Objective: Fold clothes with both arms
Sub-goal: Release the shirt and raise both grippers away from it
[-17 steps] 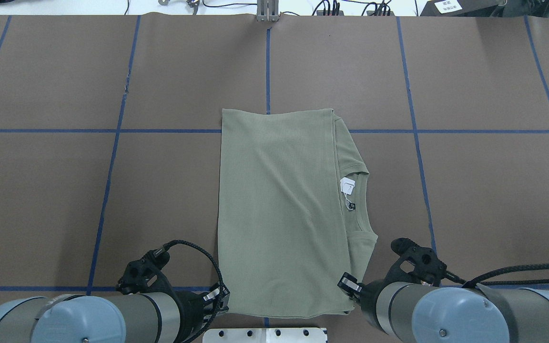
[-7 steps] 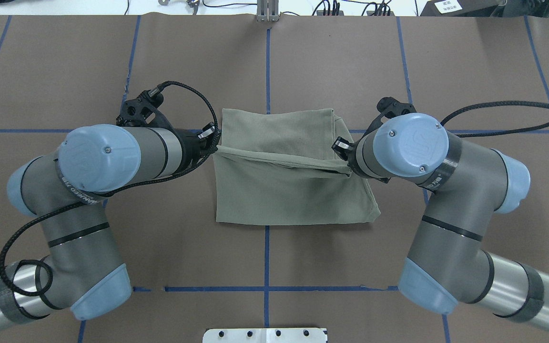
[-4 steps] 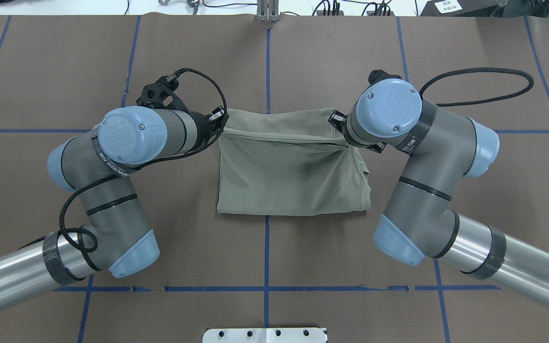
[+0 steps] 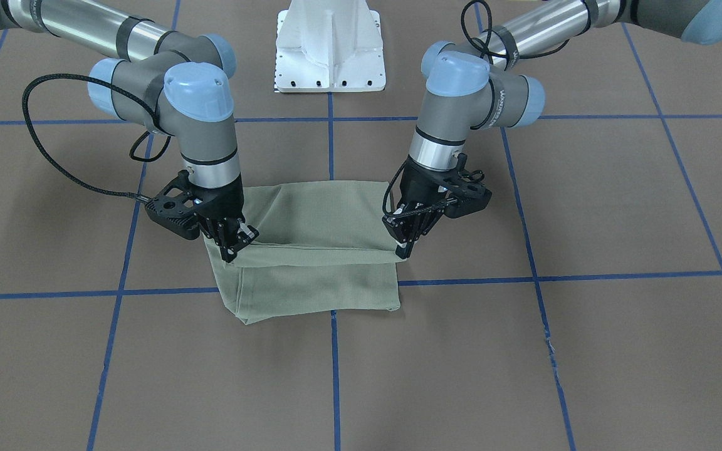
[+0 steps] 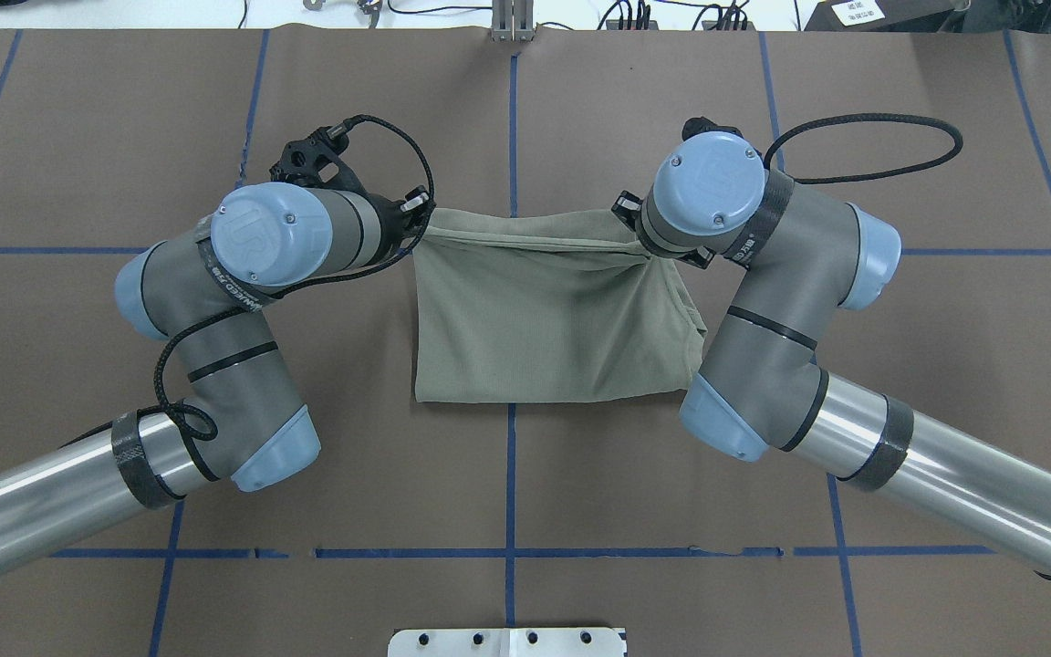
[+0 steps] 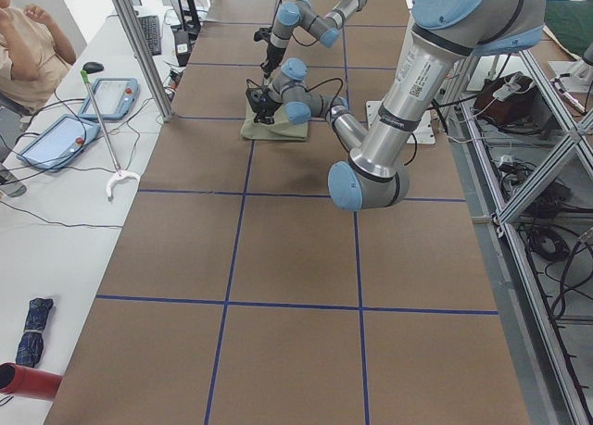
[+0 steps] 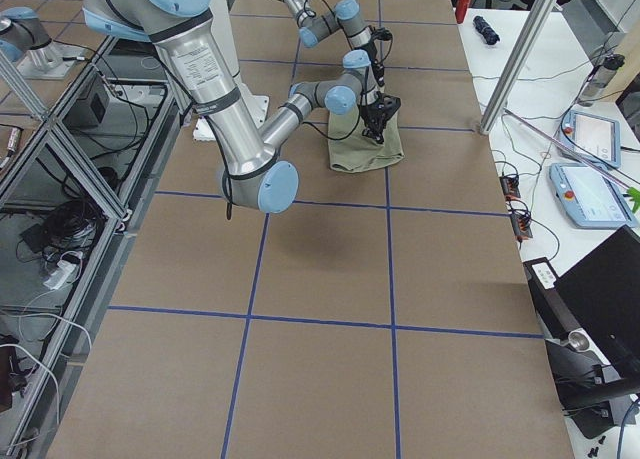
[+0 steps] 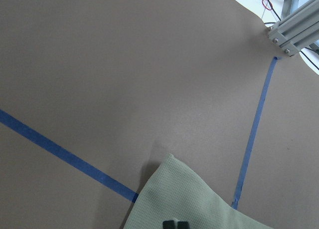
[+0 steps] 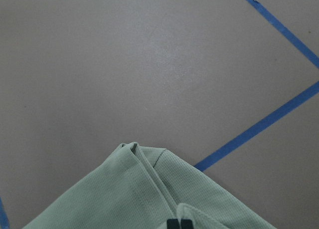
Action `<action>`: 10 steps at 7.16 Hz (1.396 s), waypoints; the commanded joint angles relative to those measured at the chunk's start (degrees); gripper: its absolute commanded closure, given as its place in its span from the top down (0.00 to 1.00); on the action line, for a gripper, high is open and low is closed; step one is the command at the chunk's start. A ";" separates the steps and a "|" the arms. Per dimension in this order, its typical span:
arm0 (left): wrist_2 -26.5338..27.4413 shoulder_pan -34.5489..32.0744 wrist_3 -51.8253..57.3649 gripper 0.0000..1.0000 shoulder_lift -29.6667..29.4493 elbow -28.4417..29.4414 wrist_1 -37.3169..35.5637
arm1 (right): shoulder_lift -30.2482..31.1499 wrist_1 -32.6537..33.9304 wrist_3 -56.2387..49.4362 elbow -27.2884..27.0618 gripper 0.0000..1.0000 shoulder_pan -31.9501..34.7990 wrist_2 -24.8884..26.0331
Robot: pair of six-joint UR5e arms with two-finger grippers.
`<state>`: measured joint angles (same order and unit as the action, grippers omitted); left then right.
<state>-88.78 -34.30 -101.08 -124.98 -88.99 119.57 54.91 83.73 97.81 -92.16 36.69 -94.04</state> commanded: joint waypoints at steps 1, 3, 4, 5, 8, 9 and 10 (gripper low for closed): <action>0.09 -0.59 0.27 0.00 -1.04 4.06 3.99 | -1.54 -1.03 -1.91 3.37 0.00 0.57 0.00; 0.27 -1.82 2.20 0.05 -4.72 13.88 10.40 | -2.17 -1.11 -5.86 5.92 0.00 1.10 -0.18; 2.18 -2.09 4.47 0.41 -5.35 17.32 13.38 | -4.78 -1.72 -7.27 10.02 0.71 1.19 0.00; 2.29 -4.00 6.84 0.50 -5.53 17.53 14.54 | -6.55 -7.82 -12.68 15.37 1.00 3.71 -0.26; -1.11 -6.65 7.22 0.57 -6.15 17.10 16.22 | -3.76 -10.87 -24.93 16.66 1.00 10.85 -8.33; -7.57 -8.92 8.78 0.57 -5.19 15.53 16.31 | -2.27 -10.96 -25.99 15.18 1.00 13.03 -13.05; -13.82 -11.47 16.46 0.57 -1.70 11.16 15.97 | 1.48 -10.87 -29.92 11.86 1.00 16.54 -18.66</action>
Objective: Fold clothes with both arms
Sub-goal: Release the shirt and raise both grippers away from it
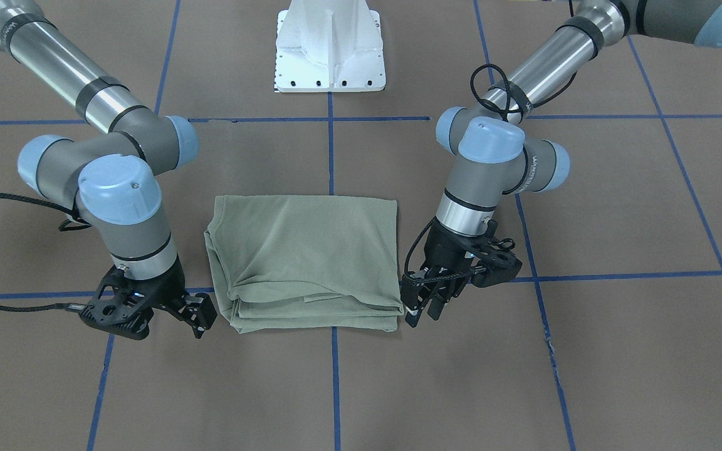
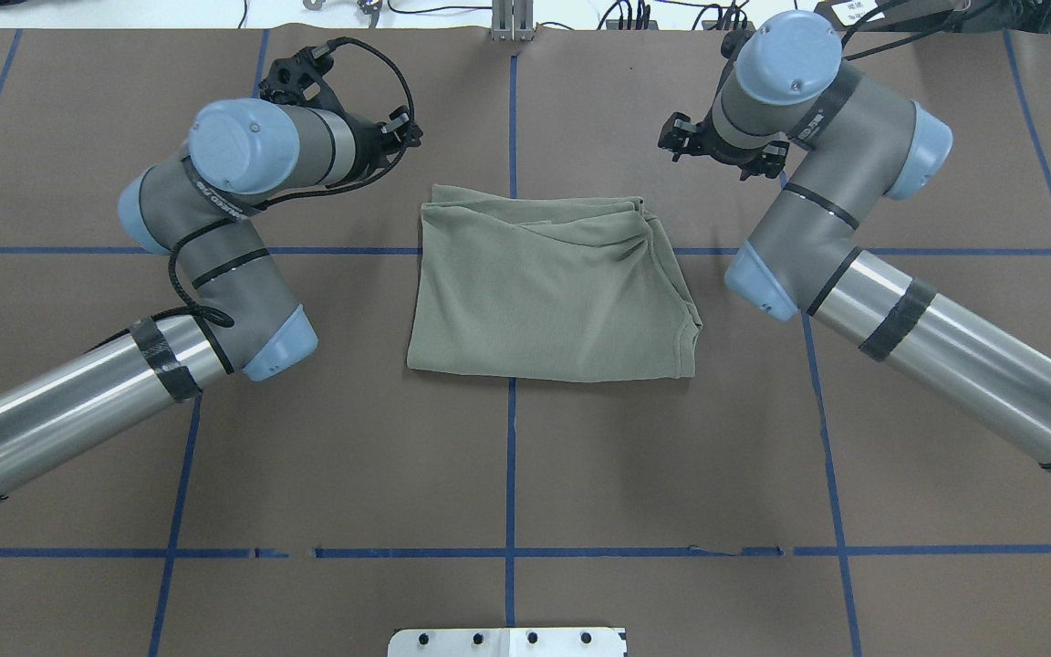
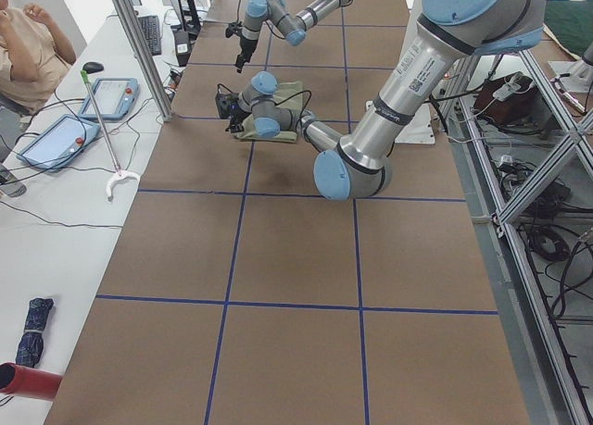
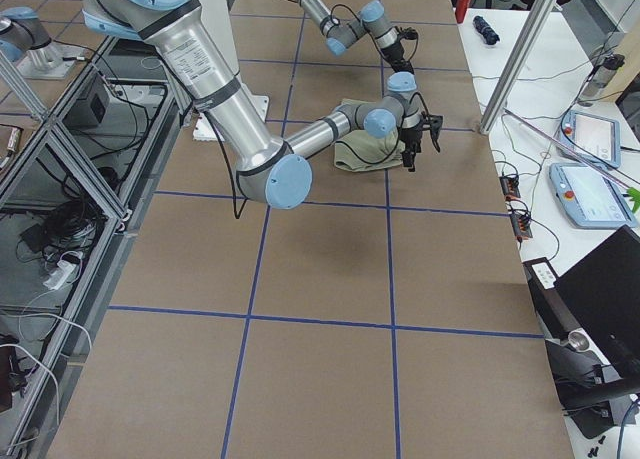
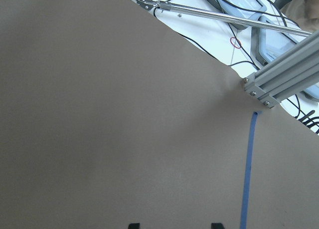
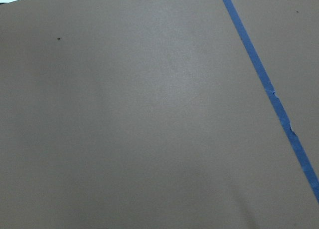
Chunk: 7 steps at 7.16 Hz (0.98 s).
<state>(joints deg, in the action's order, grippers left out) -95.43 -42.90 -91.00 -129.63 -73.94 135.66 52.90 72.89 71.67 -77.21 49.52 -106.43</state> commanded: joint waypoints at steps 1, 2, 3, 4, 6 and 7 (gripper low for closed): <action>-13.84 -6.19 16.02 0.57 8.03 -8.02 -0.31 | 7.18 0.15 -10.69 -5.47 1.00 8.53 -12.07; -22.08 -11.36 24.65 0.57 11.21 -9.54 -0.57 | 10.61 0.41 -18.85 -6.01 1.00 13.36 -17.70; -29.30 -17.42 33.78 0.57 14.72 -9.90 -0.57 | 13.60 0.85 -28.16 -5.67 1.00 18.37 -21.50; -32.33 -21.39 43.62 0.57 17.98 -9.82 -1.27 | 16.15 1.03 -35.91 -5.41 1.00 22.25 -23.97; -33.93 -27.82 62.60 0.57 22.21 -9.99 -8.26 | 20.63 5.40 -48.57 -5.84 1.00 29.11 -28.46; -33.94 -31.94 71.84 0.58 22.58 -10.26 -14.75 | 21.97 8.29 -56.30 -6.02 1.00 31.92 -28.65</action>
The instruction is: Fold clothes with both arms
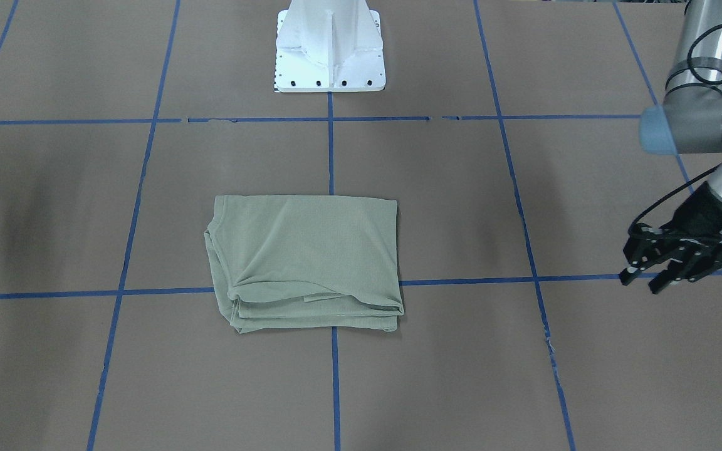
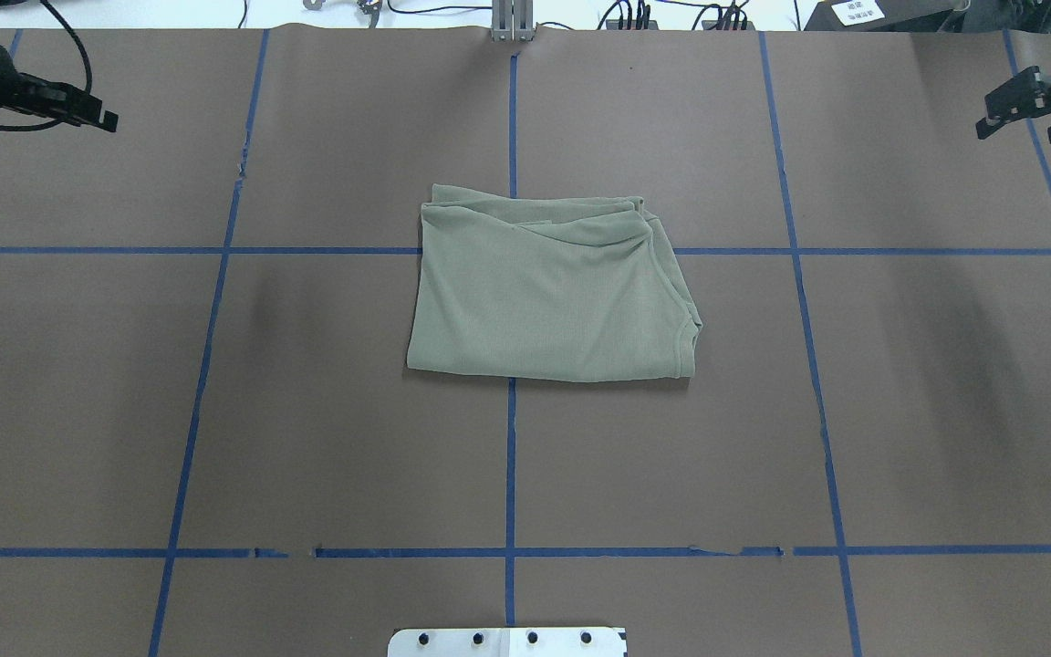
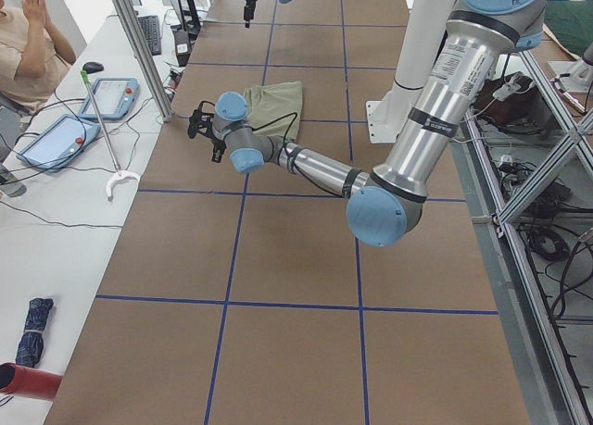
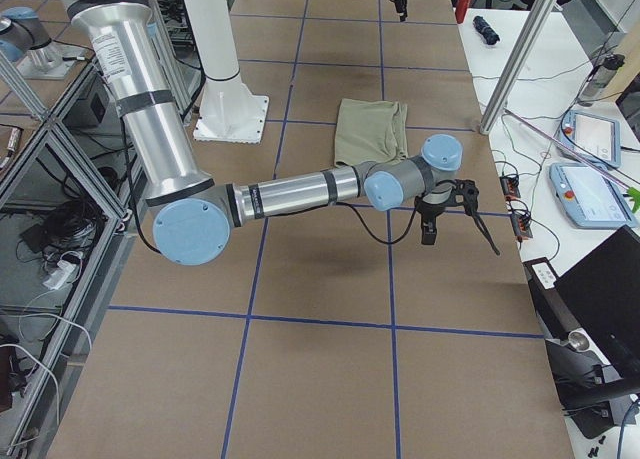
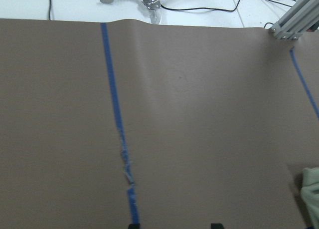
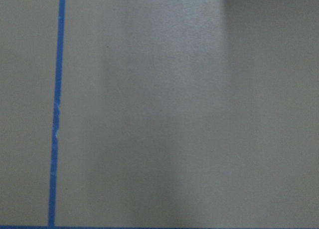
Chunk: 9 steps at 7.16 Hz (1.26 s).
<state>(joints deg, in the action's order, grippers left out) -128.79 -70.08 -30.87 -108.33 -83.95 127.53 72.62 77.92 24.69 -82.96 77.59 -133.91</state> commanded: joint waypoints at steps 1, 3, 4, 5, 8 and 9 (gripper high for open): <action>-0.58 -8.98 22.07 0.59 1.19 -2.16 -15.47 | 2.26 7.72 -15.66 -0.01 1.00 5.80 -1.01; -0.49 -12.62 30.51 0.62 1.37 -4.64 -24.94 | 4.09 10.05 -17.74 -1.32 1.00 7.74 -0.30; -0.41 -13.67 30.52 0.65 1.46 -5.34 -27.92 | 5.85 9.62 -18.61 -3.24 1.00 8.10 -0.39; -1.36 -16.73 30.61 0.68 2.59 -10.57 -31.00 | 6.99 10.05 -18.97 -4.92 1.00 8.88 -0.48; -1.63 -20.42 40.31 1.00 8.21 -9.44 -37.45 | 8.67 10.14 -20.02 -5.19 1.00 9.15 -1.09; -3.46 -22.54 44.54 1.00 8.14 -3.30 -37.36 | 9.20 10.32 -21.68 -5.20 1.00 9.15 -1.09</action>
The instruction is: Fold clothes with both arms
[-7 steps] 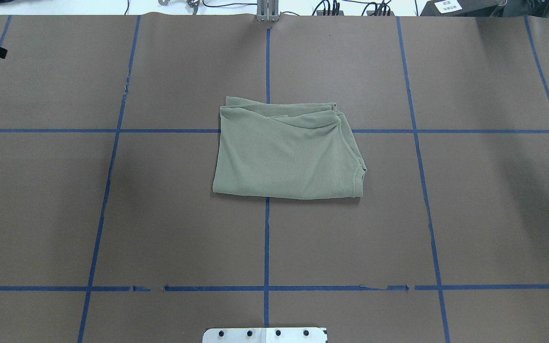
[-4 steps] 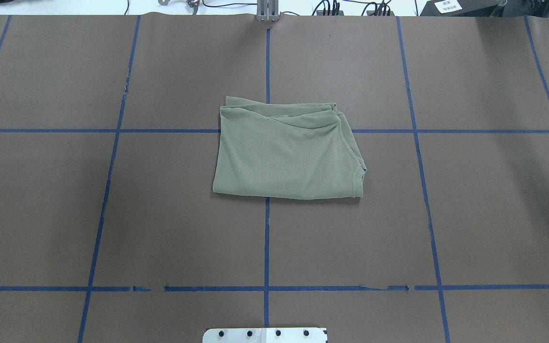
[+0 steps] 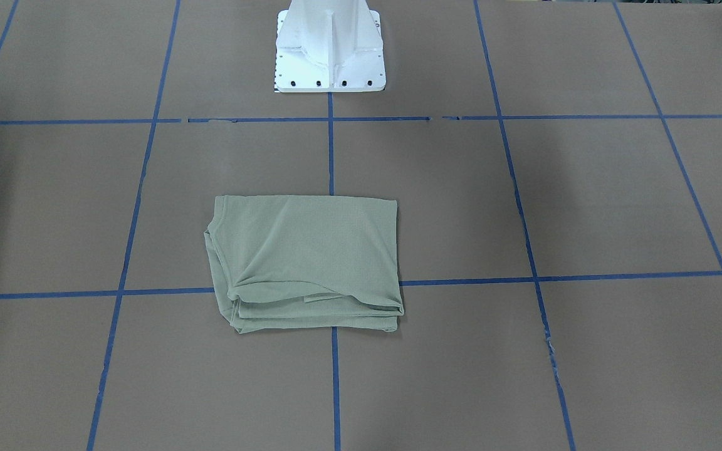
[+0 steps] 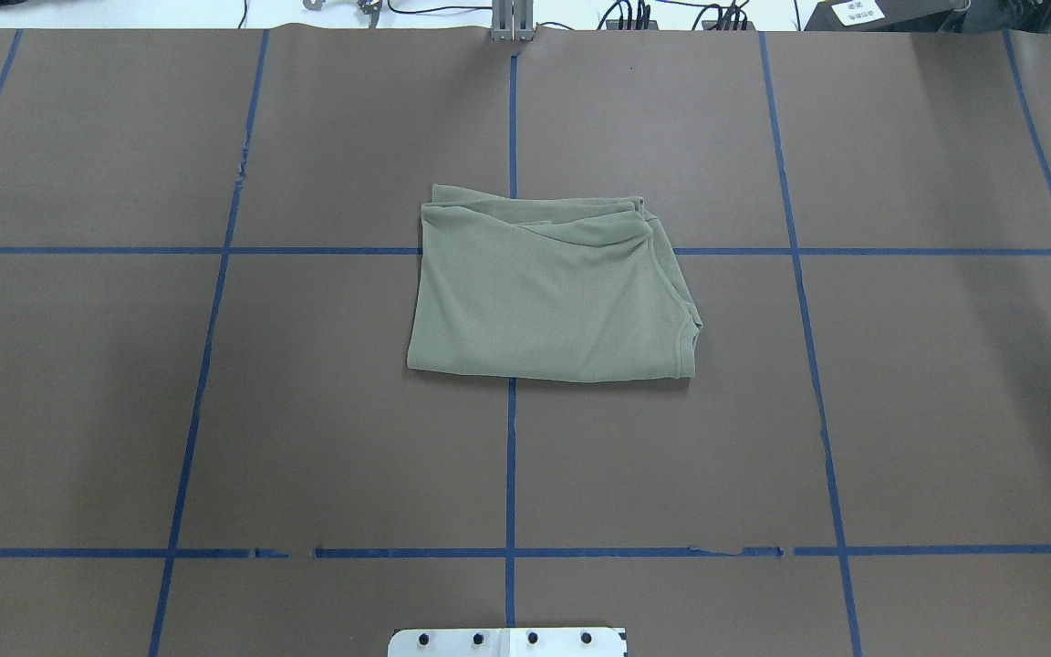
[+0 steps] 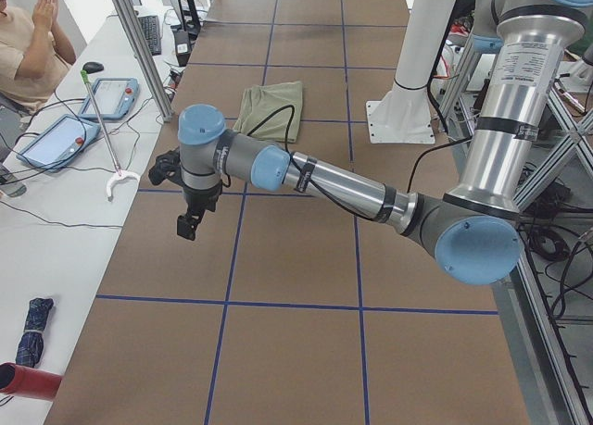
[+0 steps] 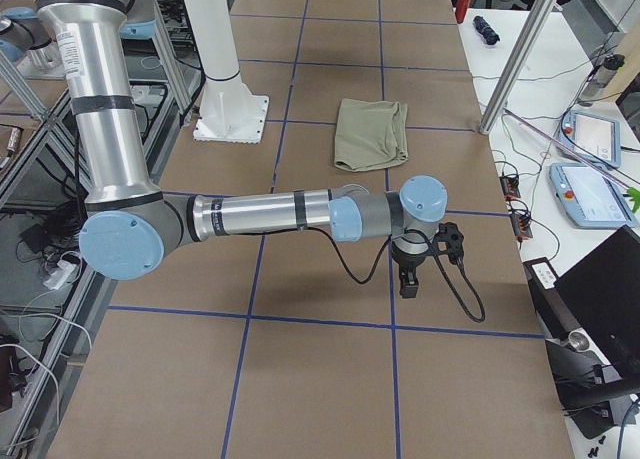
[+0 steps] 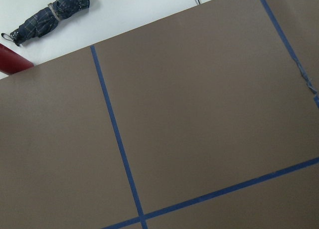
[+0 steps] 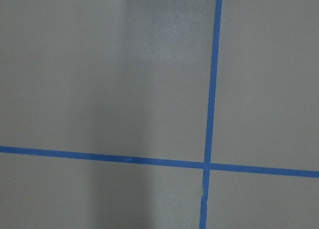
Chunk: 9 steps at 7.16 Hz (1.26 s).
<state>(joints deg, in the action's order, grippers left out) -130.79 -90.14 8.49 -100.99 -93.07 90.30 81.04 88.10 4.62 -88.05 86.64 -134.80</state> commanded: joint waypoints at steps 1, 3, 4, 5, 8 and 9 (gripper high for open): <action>-3.48 -4.33 5.56 1.00 0.97 9.71 0.14 | 1.39 0.41 -1.63 -0.37 1.00 -0.06 -0.20; -3.95 -5.23 5.48 1.00 2.98 9.15 3.28 | 0.26 3.46 -1.63 -0.55 1.00 -1.63 0.59; -3.68 -4.79 2.78 1.00 2.74 8.53 4.61 | 0.34 4.09 -1.54 -0.72 1.00 -1.47 -0.02; -3.59 -4.70 0.93 1.00 2.73 8.35 8.27 | 0.52 4.01 -1.54 -0.37 1.00 -1.47 -0.11; -3.50 -3.30 0.29 1.00 2.90 6.95 10.78 | 0.43 3.66 -0.84 -0.11 1.00 -2.00 0.77; -3.59 -2.51 -1.62 1.00 2.82 6.76 10.51 | 0.43 3.57 -0.58 -0.28 1.00 -2.52 0.77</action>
<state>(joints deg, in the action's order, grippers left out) -134.31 -93.62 8.41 -98.24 -85.78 100.92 81.54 91.78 3.64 -88.34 84.55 -134.13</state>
